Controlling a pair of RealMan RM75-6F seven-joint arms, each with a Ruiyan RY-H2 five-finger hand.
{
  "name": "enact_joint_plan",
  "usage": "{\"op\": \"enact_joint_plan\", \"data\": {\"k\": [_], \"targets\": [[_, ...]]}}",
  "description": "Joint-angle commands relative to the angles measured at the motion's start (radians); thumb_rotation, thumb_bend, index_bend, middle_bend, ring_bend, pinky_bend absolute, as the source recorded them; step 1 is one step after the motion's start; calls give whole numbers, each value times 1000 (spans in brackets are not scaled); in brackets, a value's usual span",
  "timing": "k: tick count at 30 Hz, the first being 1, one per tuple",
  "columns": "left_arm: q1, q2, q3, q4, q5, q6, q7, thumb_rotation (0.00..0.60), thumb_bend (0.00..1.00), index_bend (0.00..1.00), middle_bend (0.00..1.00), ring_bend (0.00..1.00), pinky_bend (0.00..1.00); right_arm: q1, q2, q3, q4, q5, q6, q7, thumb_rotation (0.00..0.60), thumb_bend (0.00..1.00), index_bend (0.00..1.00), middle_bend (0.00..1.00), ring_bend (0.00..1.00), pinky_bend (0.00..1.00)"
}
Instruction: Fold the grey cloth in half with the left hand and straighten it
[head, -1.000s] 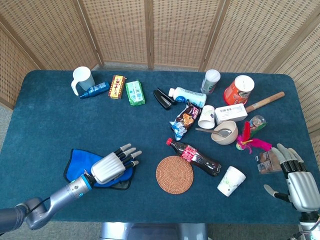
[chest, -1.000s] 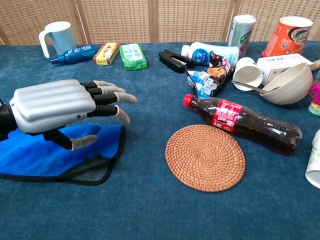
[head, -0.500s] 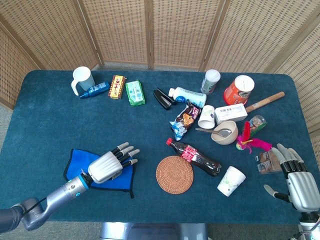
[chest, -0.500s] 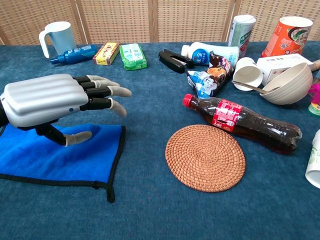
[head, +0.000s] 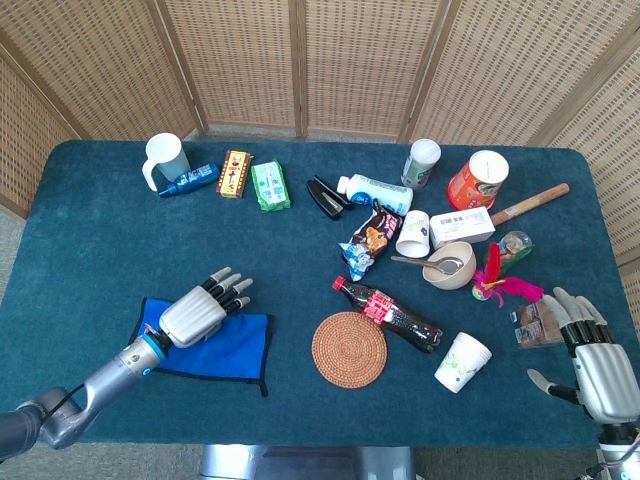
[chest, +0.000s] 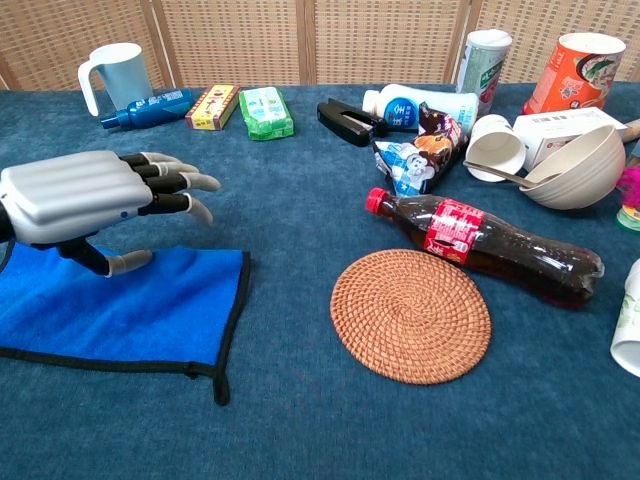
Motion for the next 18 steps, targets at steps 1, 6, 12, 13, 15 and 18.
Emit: {"op": "enact_joint_plan", "data": {"k": [1, 6, 12, 13, 15, 18], "targets": [[-4, -24, -7, 21, -18, -24, 19, 600, 513, 189, 0, 0, 84, 0, 0, 0, 1, 1, -1, 0, 600, 125, 4, 0, 0, 123], [-6, -41, -13, 35, -30, -36, 38, 600, 513, 189, 0, 0, 84, 0, 1, 1, 1, 2, 0, 3, 600, 126, 4, 0, 0, 122], [-2, -22, -25, 8, -17, 14, -6, 600, 512, 189, 0, 0, 84, 0, 1, 1, 1, 2, 0, 5, 600, 125, 4, 0, 0, 122], [-1, -16, -23, 4, -11, 20, -15, 600, 513, 189, 0, 0, 84, 0, 1, 1, 1, 1, 0, 5, 600, 125, 4, 0, 0, 123], [-1, -8, -19, -1, -3, 28, -25, 600, 512, 189, 0, 0, 85, 0, 1, 0, 1, 0, 0, 4, 600, 125, 4, 0, 0, 122], [1, -3, -16, -5, 6, 38, -29, 600, 513, 189, 0, 0, 85, -1, 1, 0, 0, -1, 2, 3, 600, 126, 4, 0, 0, 123]]}}
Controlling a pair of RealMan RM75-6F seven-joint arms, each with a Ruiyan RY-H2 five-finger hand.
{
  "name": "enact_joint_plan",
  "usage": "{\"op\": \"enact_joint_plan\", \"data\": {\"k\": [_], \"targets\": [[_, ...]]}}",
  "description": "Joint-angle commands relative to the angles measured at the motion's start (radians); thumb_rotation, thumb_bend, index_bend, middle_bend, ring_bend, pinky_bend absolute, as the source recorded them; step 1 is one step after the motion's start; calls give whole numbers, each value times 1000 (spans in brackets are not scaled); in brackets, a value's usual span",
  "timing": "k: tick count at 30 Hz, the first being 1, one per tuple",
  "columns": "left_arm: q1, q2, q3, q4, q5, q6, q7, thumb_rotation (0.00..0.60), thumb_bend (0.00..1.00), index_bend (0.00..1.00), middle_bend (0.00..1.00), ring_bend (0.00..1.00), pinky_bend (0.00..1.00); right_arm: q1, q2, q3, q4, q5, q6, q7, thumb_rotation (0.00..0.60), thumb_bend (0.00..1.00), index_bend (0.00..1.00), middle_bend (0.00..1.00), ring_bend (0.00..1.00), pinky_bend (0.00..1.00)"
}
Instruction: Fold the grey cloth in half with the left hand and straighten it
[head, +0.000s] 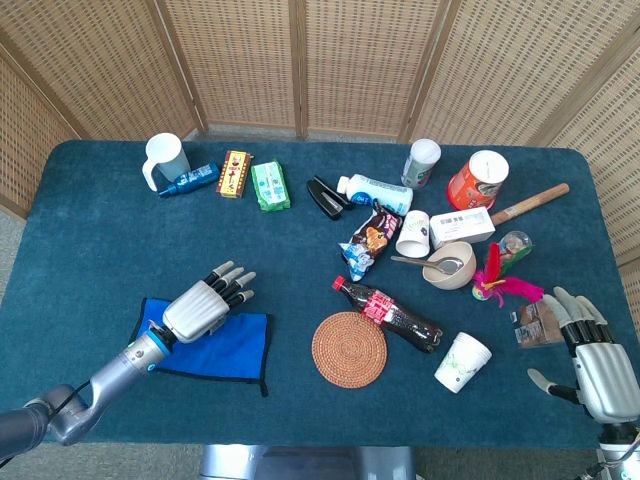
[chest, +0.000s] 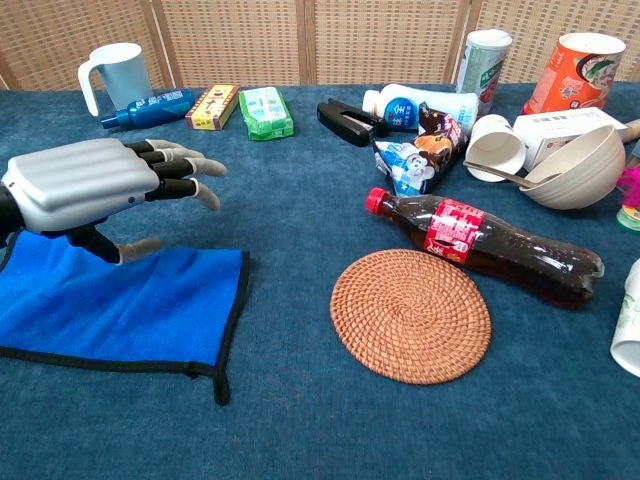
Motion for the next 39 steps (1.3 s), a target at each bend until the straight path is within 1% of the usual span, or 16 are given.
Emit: {"op": "enact_joint_plan", "data": {"k": [1, 8, 13, 23, 28, 34, 39], "targets": [[2, 2, 3, -4, 6, 8, -6, 600, 513, 189, 0, 0, 85, -1, 0, 0, -1, 0, 1, 0, 600, 126, 3, 0, 0, 123], [-4, -9, 5, -6, 18, 11, -29, 600, 512, 189, 0, 0, 85, -2, 2, 1, -1, 1, 4, 3, 600, 126, 4, 0, 0, 123], [-9, -6, 6, -15, 28, 11, -21, 600, 512, 209, 0, 0, 86, -3, 6, 3, -1, 3, 8, 14, 600, 128, 4, 0, 0, 123], [-21, -21, 16, -41, 24, -40, 65, 600, 512, 222, 0, 0, 86, -9, 13, 2, -4, -7, 23, 28, 600, 128, 4, 0, 0, 123], [-25, -22, 14, -57, 11, -65, 100, 600, 510, 263, 0, 0, 85, -9, 16, 2, -3, -6, 24, 34, 600, 127, 4, 0, 0, 122], [-26, -7, 8, -73, 6, -58, 92, 600, 511, 284, 0, 0, 85, -10, 17, 4, -3, -5, 26, 37, 600, 128, 4, 0, 0, 123], [-25, 17, 7, -96, 7, -48, 61, 600, 512, 287, 0, 0, 85, -9, 17, 5, -3, -4, 24, 37, 600, 127, 4, 0, 0, 123]]}}
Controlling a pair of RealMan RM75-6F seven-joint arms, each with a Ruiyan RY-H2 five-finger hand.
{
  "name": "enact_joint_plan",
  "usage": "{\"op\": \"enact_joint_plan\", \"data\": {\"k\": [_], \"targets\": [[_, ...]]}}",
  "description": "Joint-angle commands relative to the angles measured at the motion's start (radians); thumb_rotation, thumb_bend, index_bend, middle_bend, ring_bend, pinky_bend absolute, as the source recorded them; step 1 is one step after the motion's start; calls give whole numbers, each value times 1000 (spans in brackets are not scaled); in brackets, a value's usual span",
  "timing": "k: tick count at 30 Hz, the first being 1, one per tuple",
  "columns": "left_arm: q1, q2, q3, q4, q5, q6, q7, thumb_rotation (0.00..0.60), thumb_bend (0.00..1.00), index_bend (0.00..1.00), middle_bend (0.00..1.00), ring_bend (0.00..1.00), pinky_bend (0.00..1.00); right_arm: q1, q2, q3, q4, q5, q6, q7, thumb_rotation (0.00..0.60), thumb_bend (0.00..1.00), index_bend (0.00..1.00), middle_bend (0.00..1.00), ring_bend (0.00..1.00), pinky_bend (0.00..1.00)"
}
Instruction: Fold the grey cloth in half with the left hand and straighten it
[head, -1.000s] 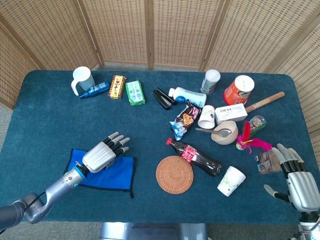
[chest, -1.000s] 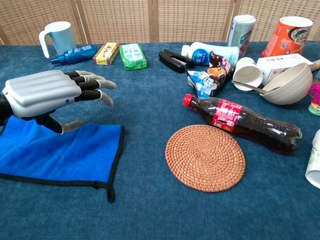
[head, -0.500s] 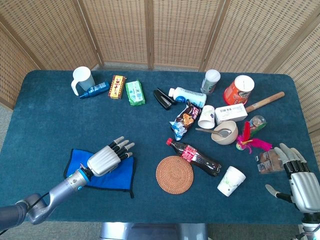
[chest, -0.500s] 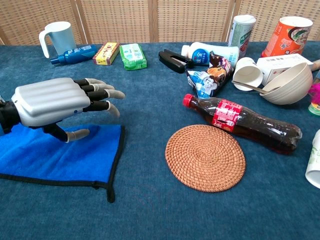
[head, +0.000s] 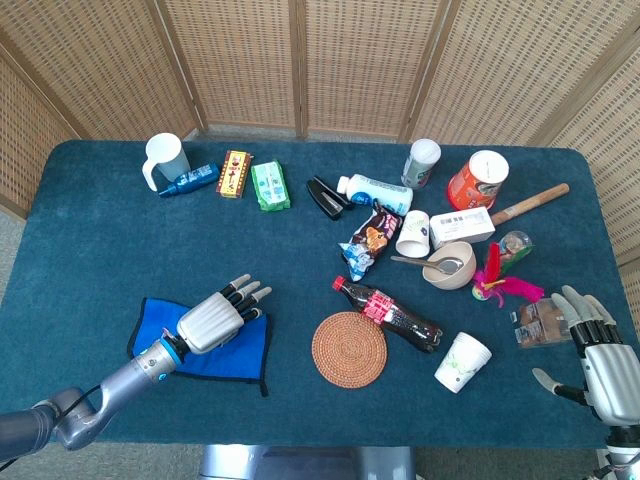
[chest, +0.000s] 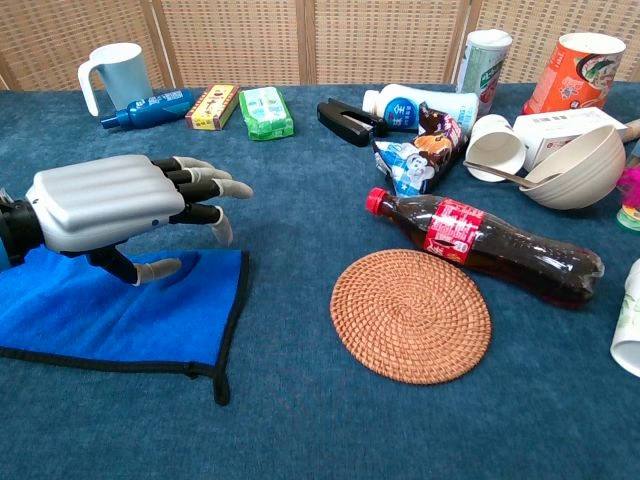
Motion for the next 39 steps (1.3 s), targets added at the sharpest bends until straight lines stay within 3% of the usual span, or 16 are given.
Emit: {"op": "enact_joint_plan", "data": {"k": [1, 11, 29, 39], "targets": [[-1, 20, 2, -22, 0, 3, -29, 600, 512, 287, 0, 0, 85, 0, 0, 0, 0, 0, -1, -1, 600, 127, 4, 0, 0, 123], [-16, 94, 38, -89, 45, -14, -43, 600, 511, 289, 0, 0, 81, 1, -3, 0, -1, 0, -3, -9, 600, 129, 4, 0, 0, 123], [-15, 62, 19, -80, 27, -34, 46, 600, 511, 290, 0, 0, 80, -4, 2, 0, -3, -2, 7, 0, 600, 127, 4, 0, 0, 122], [19, 140, 13, -73, -26, -9, -3, 600, 511, 284, 0, 0, 74, -5, 5, -1, -4, -8, 9, 3, 600, 127, 4, 0, 0, 123]]}}
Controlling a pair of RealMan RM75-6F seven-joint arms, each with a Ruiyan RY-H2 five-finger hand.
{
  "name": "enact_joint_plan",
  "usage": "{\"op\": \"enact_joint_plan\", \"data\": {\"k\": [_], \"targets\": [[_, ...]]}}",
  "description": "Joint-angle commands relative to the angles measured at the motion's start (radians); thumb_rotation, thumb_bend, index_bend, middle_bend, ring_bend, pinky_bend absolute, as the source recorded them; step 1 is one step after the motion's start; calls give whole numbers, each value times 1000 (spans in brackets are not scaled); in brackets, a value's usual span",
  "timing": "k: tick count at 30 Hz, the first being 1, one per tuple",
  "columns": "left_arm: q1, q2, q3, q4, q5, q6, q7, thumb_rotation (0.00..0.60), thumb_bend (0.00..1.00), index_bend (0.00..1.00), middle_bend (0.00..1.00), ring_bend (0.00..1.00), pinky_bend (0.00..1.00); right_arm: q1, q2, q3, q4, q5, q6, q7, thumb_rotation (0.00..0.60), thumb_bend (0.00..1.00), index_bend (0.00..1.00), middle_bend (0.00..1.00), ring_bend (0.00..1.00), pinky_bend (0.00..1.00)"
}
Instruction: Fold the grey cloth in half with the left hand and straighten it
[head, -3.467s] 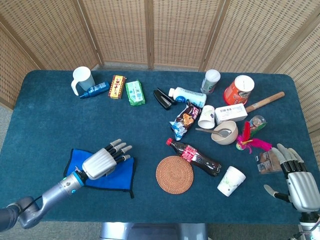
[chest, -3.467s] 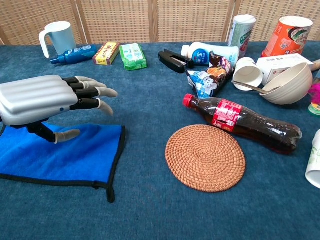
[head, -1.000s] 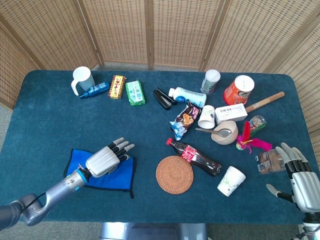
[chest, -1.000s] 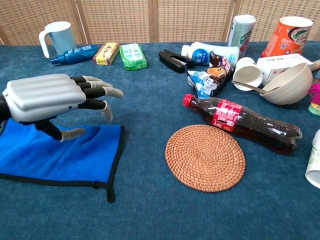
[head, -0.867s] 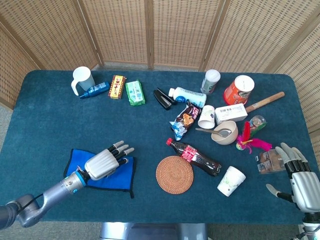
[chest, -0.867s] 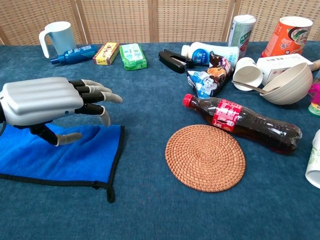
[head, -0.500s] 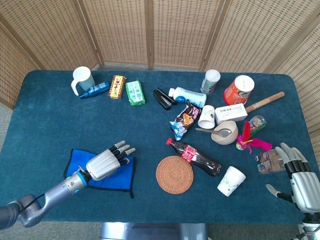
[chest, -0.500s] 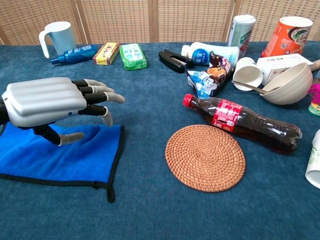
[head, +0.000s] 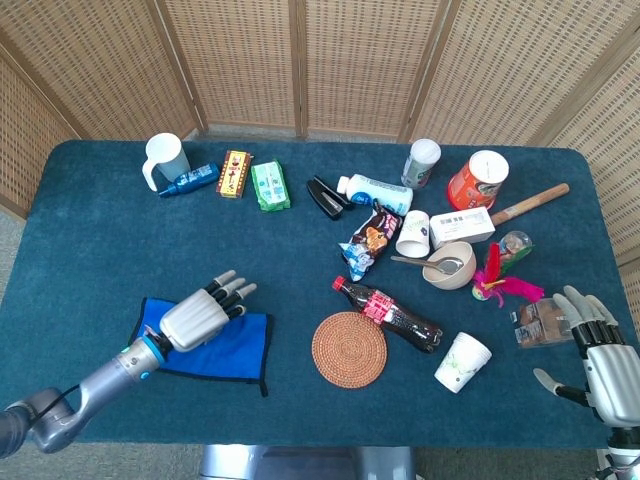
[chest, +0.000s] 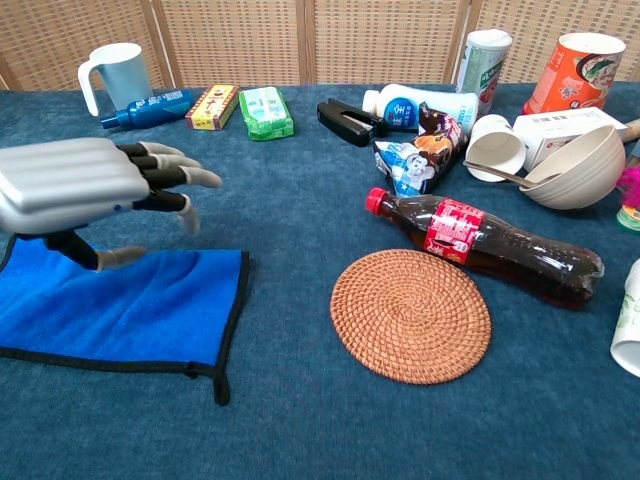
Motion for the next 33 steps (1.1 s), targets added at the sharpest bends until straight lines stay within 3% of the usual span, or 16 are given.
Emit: {"op": "enact_joint_plan", "data": {"k": [1, 18, 33], "targets": [[15, 26, 3, 12, -15, 12, -28, 600, 511, 284, 0, 0, 74, 0, 0, 0, -1, 1, 0, -1, 600, 127, 4, 0, 0, 123], [121, 87, 44, 159, -72, 57, -239, 600, 511, 289, 0, 0, 51, 5, -10, 0, 0, 9, -17, -23, 600, 128, 4, 0, 0, 123], [154, 64, 50, 225, -78, 47, -283, 600, 512, 333, 0, 0, 45, 7, -12, -1, 0, 9, -21, -27, 600, 127, 4, 0, 0, 123]]}}
